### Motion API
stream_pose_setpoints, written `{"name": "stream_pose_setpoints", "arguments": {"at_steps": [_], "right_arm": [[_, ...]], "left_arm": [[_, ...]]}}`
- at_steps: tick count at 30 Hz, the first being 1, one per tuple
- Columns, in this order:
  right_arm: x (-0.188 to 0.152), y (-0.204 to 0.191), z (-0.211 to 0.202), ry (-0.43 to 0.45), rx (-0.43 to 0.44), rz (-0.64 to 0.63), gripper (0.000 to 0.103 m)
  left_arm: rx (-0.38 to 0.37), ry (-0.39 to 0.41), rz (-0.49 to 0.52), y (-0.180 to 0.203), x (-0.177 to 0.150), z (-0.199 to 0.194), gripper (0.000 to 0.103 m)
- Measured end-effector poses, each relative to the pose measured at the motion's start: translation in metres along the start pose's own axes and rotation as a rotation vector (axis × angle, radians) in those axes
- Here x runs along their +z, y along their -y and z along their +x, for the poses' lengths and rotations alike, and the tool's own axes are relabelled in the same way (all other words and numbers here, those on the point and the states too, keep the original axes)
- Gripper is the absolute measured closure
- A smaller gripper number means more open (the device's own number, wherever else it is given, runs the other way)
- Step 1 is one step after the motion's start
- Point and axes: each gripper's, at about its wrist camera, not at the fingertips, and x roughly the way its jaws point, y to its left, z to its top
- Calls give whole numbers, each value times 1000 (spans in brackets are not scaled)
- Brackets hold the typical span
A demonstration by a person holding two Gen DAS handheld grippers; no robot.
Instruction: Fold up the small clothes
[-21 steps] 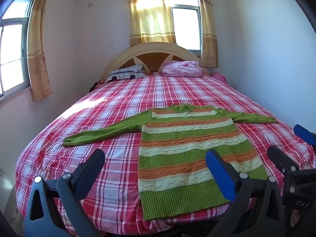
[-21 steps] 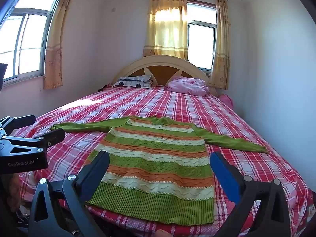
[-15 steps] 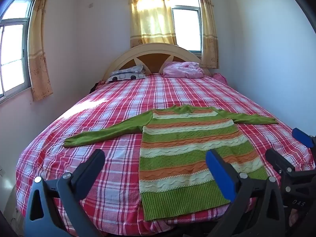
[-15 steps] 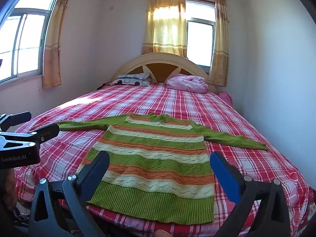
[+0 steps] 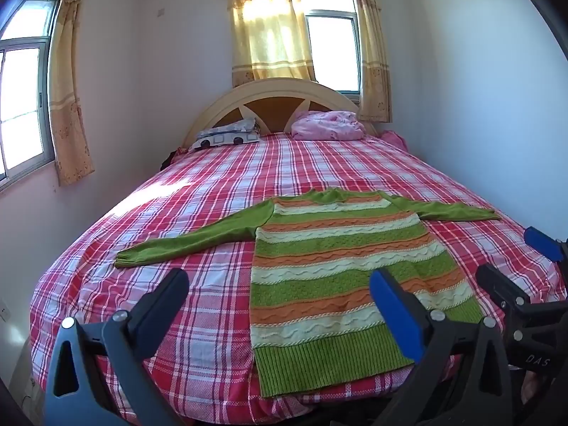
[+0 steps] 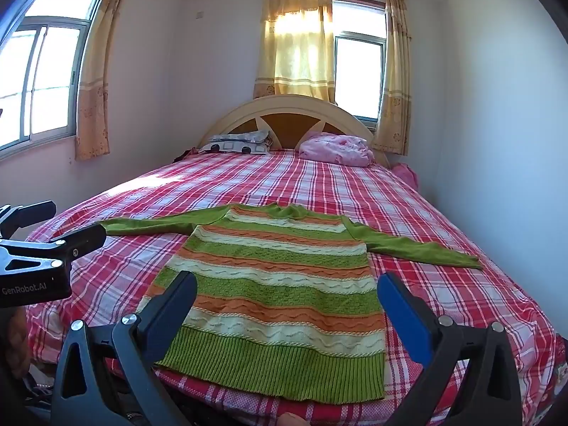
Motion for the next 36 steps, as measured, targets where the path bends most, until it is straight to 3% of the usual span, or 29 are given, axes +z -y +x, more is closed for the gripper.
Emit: {"name": "stream_pose_setpoints", "arguments": {"at_steps": [36], "right_arm": [[-1, -3, 2, -12, 9, -10, 1]], "left_arm": [[4, -10, 0, -5, -3, 3, 0]]}}
